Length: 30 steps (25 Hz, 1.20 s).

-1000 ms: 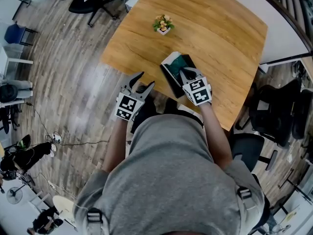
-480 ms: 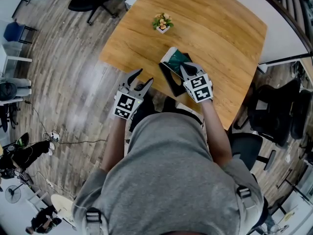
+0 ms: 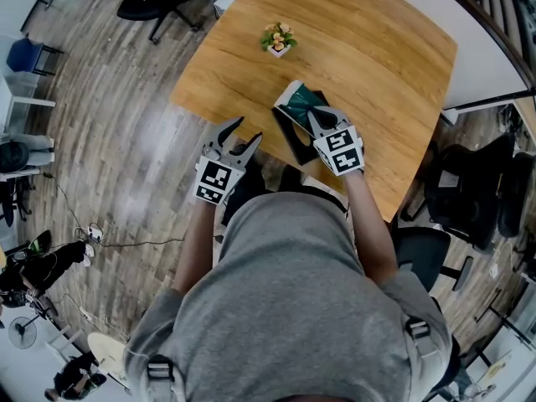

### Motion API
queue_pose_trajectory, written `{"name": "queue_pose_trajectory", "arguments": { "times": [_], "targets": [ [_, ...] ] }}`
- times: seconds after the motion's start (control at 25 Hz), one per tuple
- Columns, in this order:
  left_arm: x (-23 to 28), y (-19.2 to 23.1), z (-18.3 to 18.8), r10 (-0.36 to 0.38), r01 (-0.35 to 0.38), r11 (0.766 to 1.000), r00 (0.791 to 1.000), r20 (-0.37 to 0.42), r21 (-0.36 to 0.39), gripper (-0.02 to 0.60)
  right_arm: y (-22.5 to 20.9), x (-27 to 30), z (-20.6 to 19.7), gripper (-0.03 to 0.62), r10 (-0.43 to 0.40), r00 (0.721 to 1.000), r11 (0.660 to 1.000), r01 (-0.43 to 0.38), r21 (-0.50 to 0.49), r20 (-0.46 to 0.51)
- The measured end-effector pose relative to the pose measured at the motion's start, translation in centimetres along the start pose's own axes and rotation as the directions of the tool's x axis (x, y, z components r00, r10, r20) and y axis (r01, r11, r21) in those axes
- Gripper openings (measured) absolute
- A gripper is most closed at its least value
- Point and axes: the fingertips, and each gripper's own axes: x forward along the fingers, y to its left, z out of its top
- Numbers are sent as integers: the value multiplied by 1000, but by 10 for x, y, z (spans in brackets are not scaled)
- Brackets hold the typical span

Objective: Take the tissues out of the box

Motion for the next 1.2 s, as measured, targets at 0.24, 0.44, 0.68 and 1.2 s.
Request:
{"name": "queue_pose_trajectory", "arguments": {
  "times": [0.24, 0.44, 0.68, 1.2],
  "targets": [
    [1, -1, -1, -6, 6, 1000, 1000, -1, 5, 233, -1, -1, 2, 5, -9, 1000, 1000, 8, 3, 12],
    [2, -2, 1, -8, 8, 1000, 1000, -2, 8, 233, -5, -5, 8, 5, -11, 1000, 1000, 11, 4, 28],
    [1, -3, 2, -9, 9, 1000, 1000, 1, 10, 233, -13, -9, 16, 5, -27, 998, 1000, 27, 6, 48],
    [-1, -2, 0, -8, 8, 1000, 1000, 2, 7, 233, -16, -11, 18, 4, -40, 998, 999, 40, 9, 53]
  ]
}}
